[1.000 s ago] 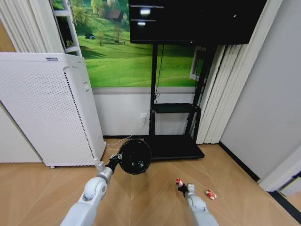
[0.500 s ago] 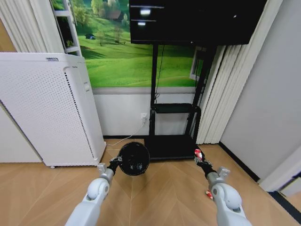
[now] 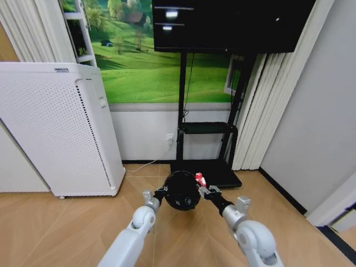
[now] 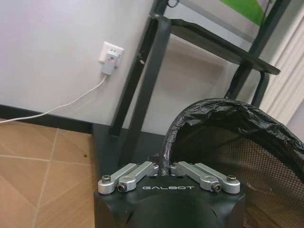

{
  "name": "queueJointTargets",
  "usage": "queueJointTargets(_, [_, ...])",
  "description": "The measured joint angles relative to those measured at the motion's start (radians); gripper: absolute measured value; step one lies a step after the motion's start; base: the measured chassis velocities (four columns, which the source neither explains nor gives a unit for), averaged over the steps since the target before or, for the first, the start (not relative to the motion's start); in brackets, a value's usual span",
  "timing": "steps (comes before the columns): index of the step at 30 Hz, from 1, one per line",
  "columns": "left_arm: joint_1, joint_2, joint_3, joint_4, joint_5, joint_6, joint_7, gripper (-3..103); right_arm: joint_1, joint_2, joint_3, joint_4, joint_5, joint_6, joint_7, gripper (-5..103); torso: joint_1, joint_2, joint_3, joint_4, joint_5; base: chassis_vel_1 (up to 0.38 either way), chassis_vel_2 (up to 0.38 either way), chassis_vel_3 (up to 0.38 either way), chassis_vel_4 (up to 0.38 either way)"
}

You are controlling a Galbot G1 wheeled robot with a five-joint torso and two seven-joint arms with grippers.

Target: Pick up the trash bin and place the garbage on the floor into it.

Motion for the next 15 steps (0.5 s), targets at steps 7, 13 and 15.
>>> queueJointTargets(7, [-0.023, -0.002, 0.014, 0.013, -0.001, 0.0, -0.003, 4, 0.09, 0.016, -0.035, -0.138, -0.105, 0.027, 0.031, 54, 0.0, 0.0, 0.0, 0.0002, 0.0, 0.0, 0.0, 0.0, 0.0])
queueJointTargets(13, [-0.013, -0.01, 0.01, 0.022, 0.012, 0.0, 0.005, 4, 0.114, 0.011, -0.02, -0.165, -0.101, 0.031, 0.054, 76, 0.0, 0.0, 0.0, 0.0002, -0.0001, 0.0, 0.0, 0.0, 0.0])
queueJointTargets(15, [-0.011, -0.012, 0.008, 0.024, 0.016, -0.001, 0.007, 4, 0.11, 0.011, -0.013, -0.167, -0.099, 0.036, 0.061, 81, 0.0, 0.0, 0.0, 0.0002, 0.0, 0.0, 0.0, 0.0, 0.0])
